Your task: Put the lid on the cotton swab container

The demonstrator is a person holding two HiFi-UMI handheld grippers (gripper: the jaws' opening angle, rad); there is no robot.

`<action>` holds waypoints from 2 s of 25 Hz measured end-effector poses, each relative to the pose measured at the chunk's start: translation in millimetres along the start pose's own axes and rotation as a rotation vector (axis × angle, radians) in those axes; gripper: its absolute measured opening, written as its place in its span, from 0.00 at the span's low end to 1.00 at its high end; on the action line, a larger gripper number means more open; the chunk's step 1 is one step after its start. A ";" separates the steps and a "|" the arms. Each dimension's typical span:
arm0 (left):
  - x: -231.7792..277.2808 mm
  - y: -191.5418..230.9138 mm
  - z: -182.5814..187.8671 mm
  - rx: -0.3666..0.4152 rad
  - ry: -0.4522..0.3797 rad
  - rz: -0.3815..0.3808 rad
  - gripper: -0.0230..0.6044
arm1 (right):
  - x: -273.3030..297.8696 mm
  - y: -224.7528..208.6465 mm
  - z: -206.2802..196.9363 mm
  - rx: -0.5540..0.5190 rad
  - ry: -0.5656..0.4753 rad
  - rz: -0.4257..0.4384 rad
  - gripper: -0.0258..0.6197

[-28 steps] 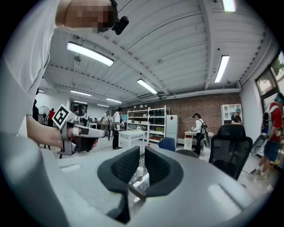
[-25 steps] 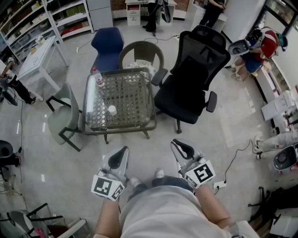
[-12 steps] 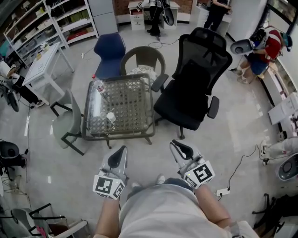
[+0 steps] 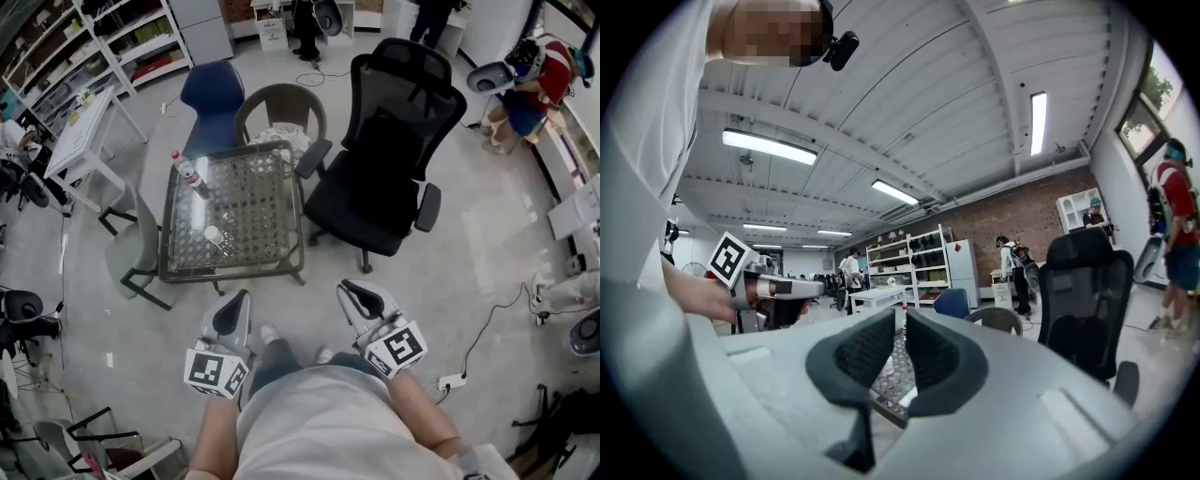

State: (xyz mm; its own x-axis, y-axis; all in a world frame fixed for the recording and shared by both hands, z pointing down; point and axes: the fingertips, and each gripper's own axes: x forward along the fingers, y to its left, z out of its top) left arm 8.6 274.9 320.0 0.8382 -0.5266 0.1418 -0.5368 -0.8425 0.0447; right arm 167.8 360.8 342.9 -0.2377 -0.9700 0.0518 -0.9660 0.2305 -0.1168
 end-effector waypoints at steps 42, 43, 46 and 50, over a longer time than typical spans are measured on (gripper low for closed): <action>61.1 365.8 -37.8 -0.174 0.116 0.099 0.05 | 370.8 45.5 -27.4 -0.105 0.241 0.137 0.10; 59.1 369.6 -41.6 -0.186 0.123 0.110 0.05 | 374.8 47.0 -30.4 -0.101 0.254 0.150 0.10; 55.8 377.9 -53.1 -0.221 0.141 0.139 0.05 | 386.4 52.5 -44.0 -0.112 0.299 0.197 0.10; 53.7 385.0 -70.8 -0.253 0.181 0.172 0.05 | 402.4 59.0 -65.8 -0.123 0.352 0.257 0.10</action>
State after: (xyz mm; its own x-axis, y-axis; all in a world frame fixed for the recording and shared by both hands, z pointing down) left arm -159.8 -69.7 414.8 0.7150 -0.6106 0.3405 -0.6944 -0.6766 0.2449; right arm 8.5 -10.8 422.2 -0.4707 -0.7994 0.3734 -0.8711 0.4883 -0.0527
